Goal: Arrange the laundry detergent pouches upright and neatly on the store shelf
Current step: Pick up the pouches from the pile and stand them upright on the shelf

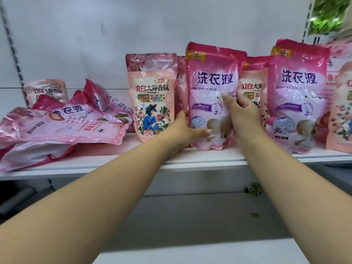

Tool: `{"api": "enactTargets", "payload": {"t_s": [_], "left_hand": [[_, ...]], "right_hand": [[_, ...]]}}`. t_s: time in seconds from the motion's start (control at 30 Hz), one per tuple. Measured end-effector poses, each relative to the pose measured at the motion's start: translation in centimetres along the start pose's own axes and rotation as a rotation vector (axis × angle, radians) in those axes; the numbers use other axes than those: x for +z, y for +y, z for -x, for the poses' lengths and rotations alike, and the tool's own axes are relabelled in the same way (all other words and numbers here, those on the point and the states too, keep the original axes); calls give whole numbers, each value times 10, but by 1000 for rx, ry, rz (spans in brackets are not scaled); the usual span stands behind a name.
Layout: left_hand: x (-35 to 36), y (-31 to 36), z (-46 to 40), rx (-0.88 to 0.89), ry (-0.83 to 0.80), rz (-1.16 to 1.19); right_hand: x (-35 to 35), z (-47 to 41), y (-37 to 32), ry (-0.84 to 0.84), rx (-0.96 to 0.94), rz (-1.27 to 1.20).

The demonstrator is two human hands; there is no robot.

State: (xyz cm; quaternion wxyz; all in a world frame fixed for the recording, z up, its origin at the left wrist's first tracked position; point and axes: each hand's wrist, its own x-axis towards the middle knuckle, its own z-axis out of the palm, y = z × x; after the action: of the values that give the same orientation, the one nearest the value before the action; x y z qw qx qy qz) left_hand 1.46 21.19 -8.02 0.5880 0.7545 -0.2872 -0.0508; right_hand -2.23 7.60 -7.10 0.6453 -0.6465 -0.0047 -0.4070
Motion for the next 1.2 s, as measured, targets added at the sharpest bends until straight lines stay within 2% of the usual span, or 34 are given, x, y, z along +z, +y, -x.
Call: {"api": "enactTargets", "payload": {"t_s": [0.1, 0.23, 0.4, 0.7, 0.83, 0.93, 1.07, 1.13, 1.2], "left_hand": [[1, 3, 0, -32, 10, 96], [-3, 1, 0, -47, 21, 236], [-4, 1, 2, -8, 36, 341], [-6, 0, 1, 52, 63, 328], [-5, 1, 1, 77, 56, 287], [-9, 1, 2, 81, 47, 231], [-13, 1, 3, 95, 65, 251], [-12, -1, 2, 166, 109, 136], [-8, -2, 2, 253, 119, -30]], "right_hand": [[-4, -1, -4, -158, 190, -89], [-28, 4, -16, -419, 262, -103], [-56, 12, -12, -529, 368, 111], [-50, 19, -9, -439, 71, 763], [-57, 22, -10, -368, 44, 657], [-60, 24, -13, -430, 89, 647], [-62, 23, -14, -452, 177, 412], [-61, 22, -13, -431, 178, 450], [-59, 21, -10, -430, 139, 613]]}}
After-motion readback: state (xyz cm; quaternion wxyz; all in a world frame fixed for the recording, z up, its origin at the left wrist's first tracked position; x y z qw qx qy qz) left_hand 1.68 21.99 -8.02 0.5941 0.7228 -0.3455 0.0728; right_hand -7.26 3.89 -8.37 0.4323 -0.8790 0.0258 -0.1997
